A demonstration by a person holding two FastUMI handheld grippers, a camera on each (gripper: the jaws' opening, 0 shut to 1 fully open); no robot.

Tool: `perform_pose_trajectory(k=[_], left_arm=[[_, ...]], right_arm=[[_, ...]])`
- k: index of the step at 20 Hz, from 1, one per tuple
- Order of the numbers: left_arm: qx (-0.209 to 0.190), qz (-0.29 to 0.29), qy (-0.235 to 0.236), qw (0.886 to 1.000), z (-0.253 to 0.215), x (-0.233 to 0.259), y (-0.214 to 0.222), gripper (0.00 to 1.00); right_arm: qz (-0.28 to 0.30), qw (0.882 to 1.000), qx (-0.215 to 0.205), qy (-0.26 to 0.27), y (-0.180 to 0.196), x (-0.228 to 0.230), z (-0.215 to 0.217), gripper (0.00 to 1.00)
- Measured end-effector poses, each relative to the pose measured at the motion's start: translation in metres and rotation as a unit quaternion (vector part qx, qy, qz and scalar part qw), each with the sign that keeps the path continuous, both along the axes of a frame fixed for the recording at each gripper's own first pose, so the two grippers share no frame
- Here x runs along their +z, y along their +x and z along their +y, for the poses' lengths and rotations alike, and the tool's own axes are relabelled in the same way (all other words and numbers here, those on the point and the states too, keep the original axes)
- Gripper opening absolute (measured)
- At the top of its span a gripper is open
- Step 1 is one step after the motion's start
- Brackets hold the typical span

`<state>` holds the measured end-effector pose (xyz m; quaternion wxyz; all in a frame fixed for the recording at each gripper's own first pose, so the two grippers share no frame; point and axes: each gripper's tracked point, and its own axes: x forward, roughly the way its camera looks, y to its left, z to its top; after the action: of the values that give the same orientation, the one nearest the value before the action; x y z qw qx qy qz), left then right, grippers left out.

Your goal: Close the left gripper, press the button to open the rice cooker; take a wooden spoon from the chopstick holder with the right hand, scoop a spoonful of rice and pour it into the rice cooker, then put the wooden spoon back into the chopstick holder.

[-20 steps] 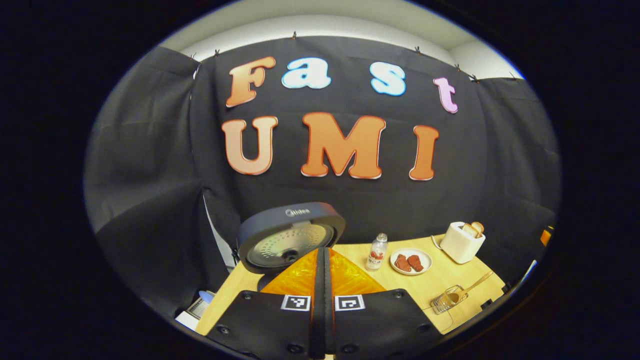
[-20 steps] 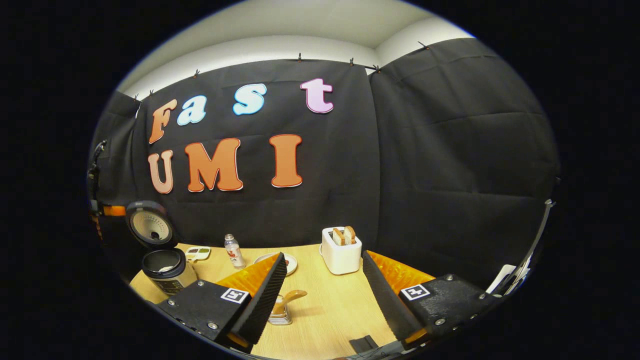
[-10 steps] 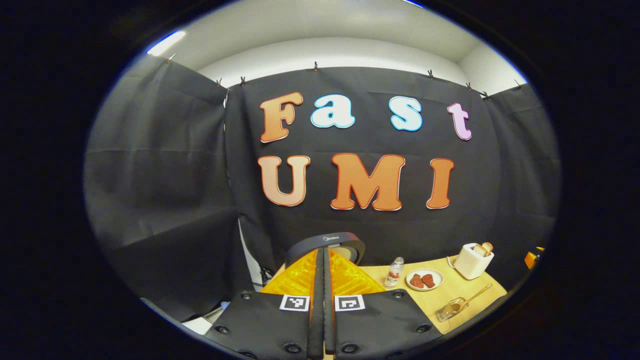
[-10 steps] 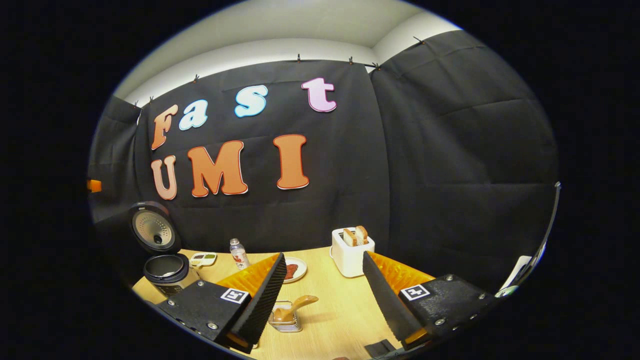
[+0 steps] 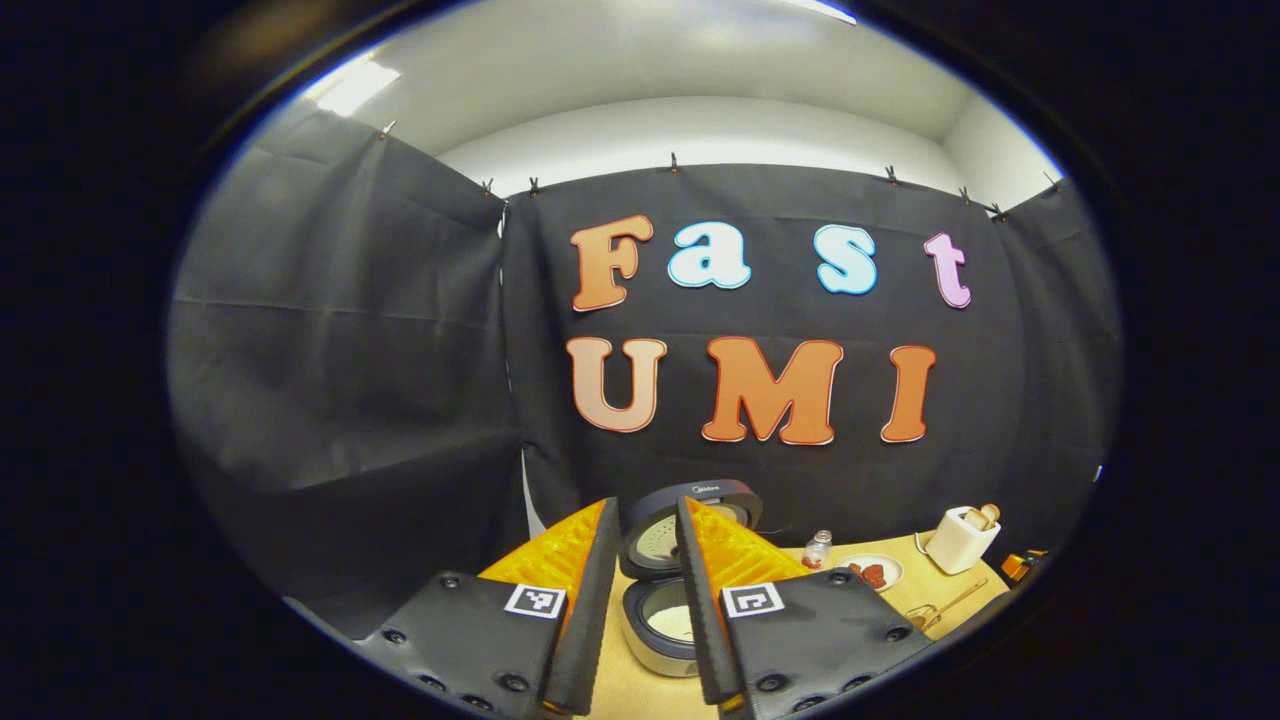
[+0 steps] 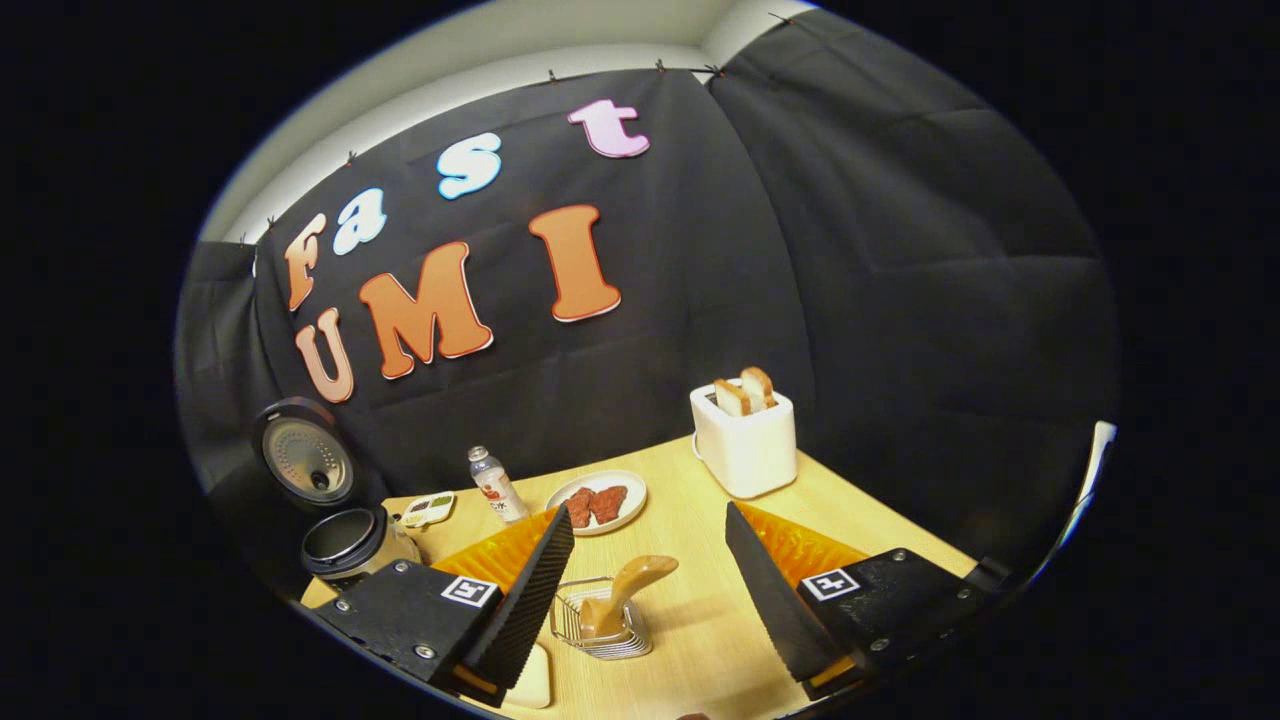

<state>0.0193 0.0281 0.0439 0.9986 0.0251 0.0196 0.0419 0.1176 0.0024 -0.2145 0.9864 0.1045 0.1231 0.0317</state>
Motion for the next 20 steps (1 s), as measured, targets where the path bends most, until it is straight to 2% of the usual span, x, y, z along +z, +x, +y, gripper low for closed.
perform_pose_trajectory(k=[1,5,9,11,14,15,16,17,19,20], left_arm=[[0.010,-0.005,0.001,1.000,0.006,0.004,-0.002,0.42],[0.049,-0.025,-0.003,0.998,0.019,0.015,-0.012,0.94],[0.080,-0.018,0.025,0.996,0.026,0.007,-0.015,0.98],[0.082,-0.008,0.036,0.996,0.023,0.000,-0.016,1.00],[0.080,-0.008,0.045,0.996,0.021,-0.008,-0.012,0.99],[0.077,-0.006,0.046,0.996,0.020,-0.010,-0.009,0.99],[0.075,-0.004,0.044,0.996,0.020,-0.011,-0.007,0.95],[0.071,-0.004,0.041,0.997,0.021,-0.013,-0.004,0.97],[0.057,-0.007,0.034,0.998,0.019,-0.014,0.004,0.99],[0.053,-0.006,0.036,0.998,0.022,-0.018,0.009,0.99]], right_arm=[[0.007,1.000,0.000,0.010,0.005,-0.009,0.001,0.95],[0.033,0.998,0.006,0.047,0.021,-0.043,0.012,0.95],[0.067,0.992,0.001,0.106,0.033,-0.072,0.018,0.94],[0.081,0.987,0.008,0.135,0.034,-0.081,0.026,0.88],[0.089,0.986,0.014,0.143,0.035,-0.087,0.031,0.74],[0.087,0.985,0.012,0.151,0.037,-0.085,0.032,0.71],[0.083,0.983,0.011,0.163,0.038,-0.080,0.033,0.64],[0.082,0.981,0.011,0.175,0.041,-0.077,0.034,0.60],[0.100,0.977,0.012,0.188,0.041,-0.088,0.041,0.46],[0.106,0.974,0.006,0.199,0.039,-0.090,0.040,0.35]])
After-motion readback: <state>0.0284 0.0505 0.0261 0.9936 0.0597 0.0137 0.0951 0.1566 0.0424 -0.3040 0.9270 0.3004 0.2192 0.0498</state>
